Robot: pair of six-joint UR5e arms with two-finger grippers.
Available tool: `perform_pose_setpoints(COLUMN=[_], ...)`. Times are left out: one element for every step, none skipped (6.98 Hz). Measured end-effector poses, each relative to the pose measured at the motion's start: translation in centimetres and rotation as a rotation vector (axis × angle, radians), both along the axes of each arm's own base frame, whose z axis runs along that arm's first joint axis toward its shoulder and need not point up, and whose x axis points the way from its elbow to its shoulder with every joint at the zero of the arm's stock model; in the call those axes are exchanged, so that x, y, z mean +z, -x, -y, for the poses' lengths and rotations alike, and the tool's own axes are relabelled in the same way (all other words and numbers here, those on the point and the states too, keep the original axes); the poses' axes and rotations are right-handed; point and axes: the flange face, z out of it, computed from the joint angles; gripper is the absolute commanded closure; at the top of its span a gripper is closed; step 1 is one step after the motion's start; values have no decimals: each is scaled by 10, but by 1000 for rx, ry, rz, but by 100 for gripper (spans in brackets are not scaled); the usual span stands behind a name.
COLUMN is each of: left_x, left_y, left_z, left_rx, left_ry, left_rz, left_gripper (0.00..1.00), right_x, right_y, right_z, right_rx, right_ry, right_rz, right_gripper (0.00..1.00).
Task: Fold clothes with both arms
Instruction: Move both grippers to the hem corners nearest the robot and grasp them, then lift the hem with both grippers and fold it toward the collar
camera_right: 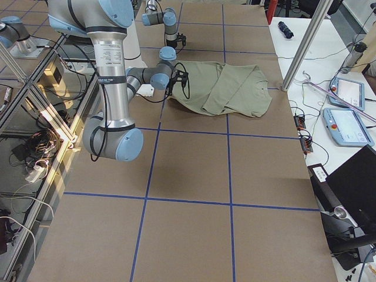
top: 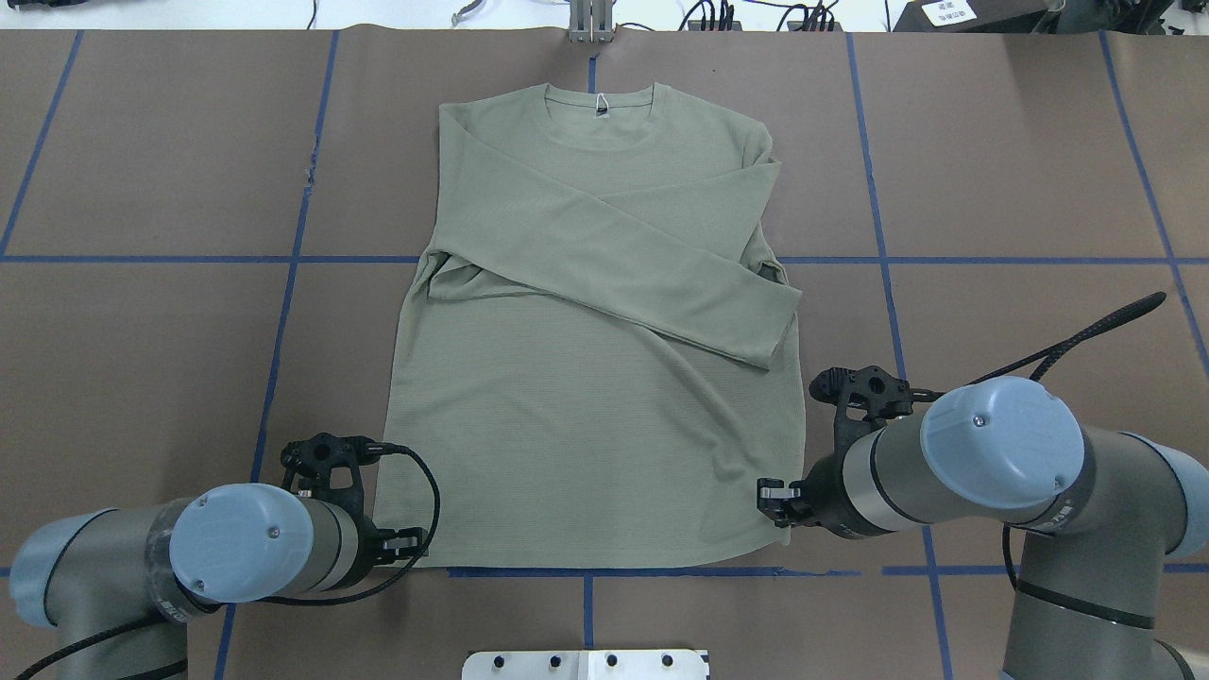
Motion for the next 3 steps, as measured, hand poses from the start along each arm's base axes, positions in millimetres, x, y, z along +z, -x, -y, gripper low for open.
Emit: perform_pose_setpoints(left_x=[0,1,2], left_y=[-1,-2,-2], left_z=[-1,-1,0], left_rx=[0,-2,-8], left_ry=[3,1,-5], left_rz=[1,3,6], left_gripper=[43,43,43], right_x=[0,0,0], right_y=[0,-1,-1], right_z=[0,1,1], right_rx=[0,1,2], right_ry=[0,0,1], right_rz=[0,0,0], right_gripper=[100,100,100])
